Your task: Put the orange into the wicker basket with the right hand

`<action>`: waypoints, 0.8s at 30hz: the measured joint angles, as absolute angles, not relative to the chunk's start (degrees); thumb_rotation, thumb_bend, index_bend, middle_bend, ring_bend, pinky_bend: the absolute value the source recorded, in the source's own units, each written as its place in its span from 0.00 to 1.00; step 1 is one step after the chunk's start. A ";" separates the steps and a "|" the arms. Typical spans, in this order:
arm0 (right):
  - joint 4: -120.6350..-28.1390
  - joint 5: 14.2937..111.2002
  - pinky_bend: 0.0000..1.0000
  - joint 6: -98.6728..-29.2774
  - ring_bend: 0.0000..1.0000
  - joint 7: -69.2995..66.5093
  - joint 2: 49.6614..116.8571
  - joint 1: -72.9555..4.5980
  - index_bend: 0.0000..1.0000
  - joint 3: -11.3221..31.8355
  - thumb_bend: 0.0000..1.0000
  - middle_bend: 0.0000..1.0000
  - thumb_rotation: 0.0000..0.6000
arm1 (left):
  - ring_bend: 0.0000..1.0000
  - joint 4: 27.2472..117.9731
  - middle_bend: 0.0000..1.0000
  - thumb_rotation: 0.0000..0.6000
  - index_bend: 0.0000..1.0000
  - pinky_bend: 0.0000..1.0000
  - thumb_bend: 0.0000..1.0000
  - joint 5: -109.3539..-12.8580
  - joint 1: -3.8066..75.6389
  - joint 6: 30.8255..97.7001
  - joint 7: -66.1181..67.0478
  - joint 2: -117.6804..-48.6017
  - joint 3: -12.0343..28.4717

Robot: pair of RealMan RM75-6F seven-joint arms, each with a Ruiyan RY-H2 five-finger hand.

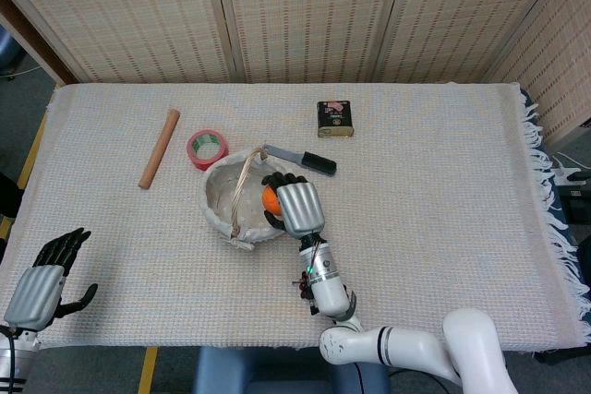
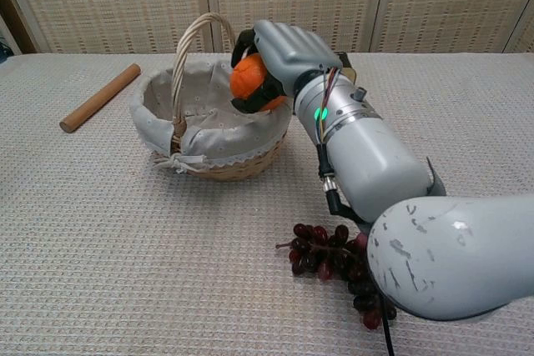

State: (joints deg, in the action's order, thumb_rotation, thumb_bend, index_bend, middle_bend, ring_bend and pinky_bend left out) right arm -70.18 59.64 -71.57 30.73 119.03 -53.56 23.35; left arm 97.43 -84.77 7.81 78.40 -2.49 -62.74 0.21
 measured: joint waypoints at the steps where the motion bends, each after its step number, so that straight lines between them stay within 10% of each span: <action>1: -69.73 60.23 0.11 -71.71 0.01 30.44 119.23 -53.62 0.00 23.29 0.16 0.11 1.00 | 0.00 97.43 0.00 1.00 0.00 0.06 0.35 -84.78 7.80 78.40 -2.52 -62.73 0.20; 15: -73.82 63.18 0.03 -73.94 0.00 30.50 116.97 -52.27 0.00 24.05 0.12 0.00 1.00 | 0.00 97.49 0.00 1.00 0.00 0.06 0.35 -84.65 7.85 78.28 -2.40 -62.63 0.17; 24: -92.62 65.21 0.01 -77.53 0.00 36.38 101.48 -43.46 0.00 16.80 0.12 0.00 1.00 | 0.00 97.42 0.00 1.00 0.00 0.06 0.35 -84.65 7.85 78.37 -1.76 -62.70 0.18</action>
